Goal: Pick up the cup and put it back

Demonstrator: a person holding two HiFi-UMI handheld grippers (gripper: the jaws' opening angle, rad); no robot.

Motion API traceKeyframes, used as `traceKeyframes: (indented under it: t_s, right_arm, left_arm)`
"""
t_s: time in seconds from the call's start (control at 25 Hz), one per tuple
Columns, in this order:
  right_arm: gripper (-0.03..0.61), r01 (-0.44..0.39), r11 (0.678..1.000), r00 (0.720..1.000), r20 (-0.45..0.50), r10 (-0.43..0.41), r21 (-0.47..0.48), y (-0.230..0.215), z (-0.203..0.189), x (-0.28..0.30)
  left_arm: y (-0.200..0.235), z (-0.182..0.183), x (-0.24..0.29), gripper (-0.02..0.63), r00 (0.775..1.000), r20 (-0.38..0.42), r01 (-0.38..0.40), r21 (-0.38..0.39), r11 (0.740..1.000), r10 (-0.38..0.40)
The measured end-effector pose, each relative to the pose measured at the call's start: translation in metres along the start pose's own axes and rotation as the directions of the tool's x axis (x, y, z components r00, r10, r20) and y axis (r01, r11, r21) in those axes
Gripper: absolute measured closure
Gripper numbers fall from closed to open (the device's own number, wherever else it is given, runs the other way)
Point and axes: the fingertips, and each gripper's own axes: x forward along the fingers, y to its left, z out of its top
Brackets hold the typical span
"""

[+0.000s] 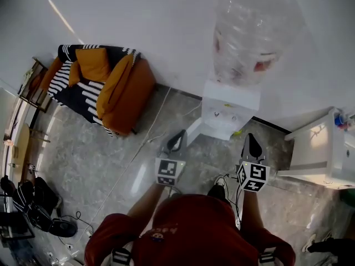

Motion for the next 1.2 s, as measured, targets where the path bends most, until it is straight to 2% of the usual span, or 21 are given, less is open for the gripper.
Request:
traceKeyframes:
  t_s: [0.24,1.2]
  right_arm:
    - [0.577,0.01,1.0,1.0,0.005,-0.009,-0.024,0.005,0.003,-0.003]
    - [0.577,0.0,0.998,1.0,0.009,0.001,-0.059,0.013,0.003,-0.011]
  left_arm:
    - [0.015,0.006,-0.005,0.614,1.0,-0.003,-0.024,-0.037,0.999,0.024]
    - [0.007,0.015,-0.016,0.614,0.999,0.032,-0.019,-0.011,1.0,0.02]
